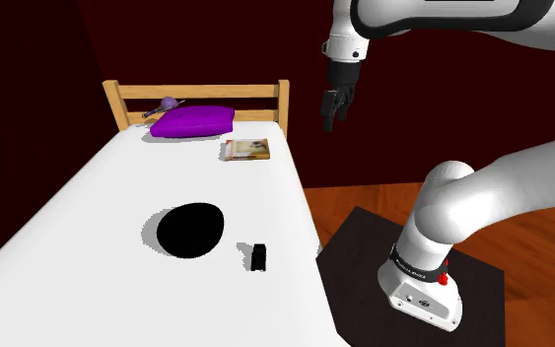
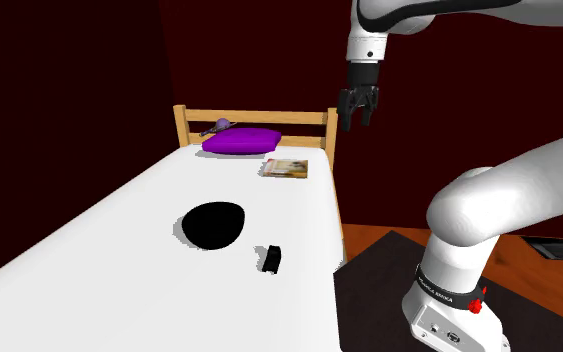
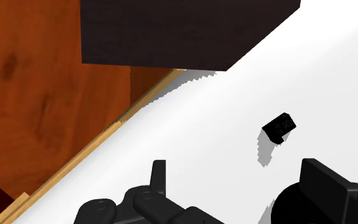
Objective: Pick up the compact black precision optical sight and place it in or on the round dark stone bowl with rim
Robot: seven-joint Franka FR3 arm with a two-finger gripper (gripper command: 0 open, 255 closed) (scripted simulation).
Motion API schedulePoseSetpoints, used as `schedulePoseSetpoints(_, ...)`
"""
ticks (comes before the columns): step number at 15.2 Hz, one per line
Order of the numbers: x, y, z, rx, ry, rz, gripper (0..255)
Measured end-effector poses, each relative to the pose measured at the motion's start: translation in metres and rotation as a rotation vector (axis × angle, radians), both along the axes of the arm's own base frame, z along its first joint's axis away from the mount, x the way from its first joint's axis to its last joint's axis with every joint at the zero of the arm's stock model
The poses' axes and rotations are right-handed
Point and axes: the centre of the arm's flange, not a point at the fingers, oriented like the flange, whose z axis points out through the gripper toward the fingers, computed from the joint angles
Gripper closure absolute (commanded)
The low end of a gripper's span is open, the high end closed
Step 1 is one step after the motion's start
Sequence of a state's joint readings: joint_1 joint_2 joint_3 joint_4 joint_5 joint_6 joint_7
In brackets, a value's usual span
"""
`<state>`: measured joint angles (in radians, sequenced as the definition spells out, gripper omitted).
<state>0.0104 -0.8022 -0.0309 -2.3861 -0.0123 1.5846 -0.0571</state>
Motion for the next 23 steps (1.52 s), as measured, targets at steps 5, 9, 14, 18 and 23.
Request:
schedulePoseSetpoints(5, 0.009, 0.018, -0.032, 0.008, -0.01, 0.035, 0)
schedulePoseSetpoints(9, 0.019, 0.042, -0.077, 0.018, -0.027, 0.081, 0)
schedulePoseSetpoints(14, 0.031, 0.078, -0.132, 0.03, -0.047, 0.139, 0)
schedulePoseSetpoints(18, 0.037, 0.105, -0.174, 0.04, -0.063, 0.185, 0)
schedulePoseSetpoints(23, 0.046, 0.137, -0.228, 0.053, -0.084, 0.242, 0)
